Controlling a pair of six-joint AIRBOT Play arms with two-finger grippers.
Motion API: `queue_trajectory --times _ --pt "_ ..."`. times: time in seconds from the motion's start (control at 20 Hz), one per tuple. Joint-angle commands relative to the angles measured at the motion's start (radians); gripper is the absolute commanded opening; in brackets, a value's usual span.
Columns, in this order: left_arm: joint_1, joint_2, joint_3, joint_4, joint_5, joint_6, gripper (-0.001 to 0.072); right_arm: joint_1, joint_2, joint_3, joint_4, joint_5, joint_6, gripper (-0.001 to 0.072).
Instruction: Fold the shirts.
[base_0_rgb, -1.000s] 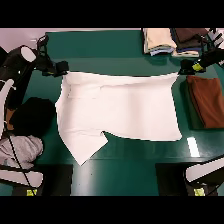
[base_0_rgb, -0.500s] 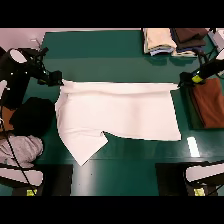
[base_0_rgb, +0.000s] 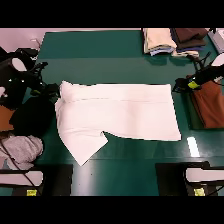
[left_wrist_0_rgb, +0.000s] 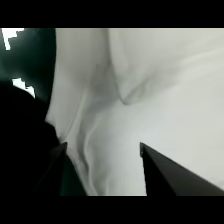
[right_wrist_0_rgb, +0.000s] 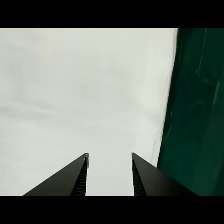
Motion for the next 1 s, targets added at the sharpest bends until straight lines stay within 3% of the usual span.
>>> queue_trajectory --times 0.0,0.35,0.75,0.9,0.95 --pt "0.004 0.19 -0.159 0.044 -0.045 -0.03 0.0539 -0.007 0.154 -0.085 0.002 0.013 0.002 0.0324" --pt "0.004 0.612 -0.747 -0.061 0.013 -0.121 0.0539 0.003 0.364 -0.308 0.078 -0.061 0.002 0.0325" --pt "0.004 0.614 -0.964 -0.266 0.224 -0.116 0.0539 0.012 0.368 -0.322 0.105 -0.048 0.002 0.0325" --pt "0.004 0.614 -0.992 -0.379 0.28 -0.066 0.0534 0.012 0.369 -0.322 0.106 -0.047 0.002 0.0324" --pt "0.004 0.614 -0.991 -0.394 0.282 -0.066 0.0323 0.012 0.369 -0.322 0.105 -0.035 0.002 0.0324"
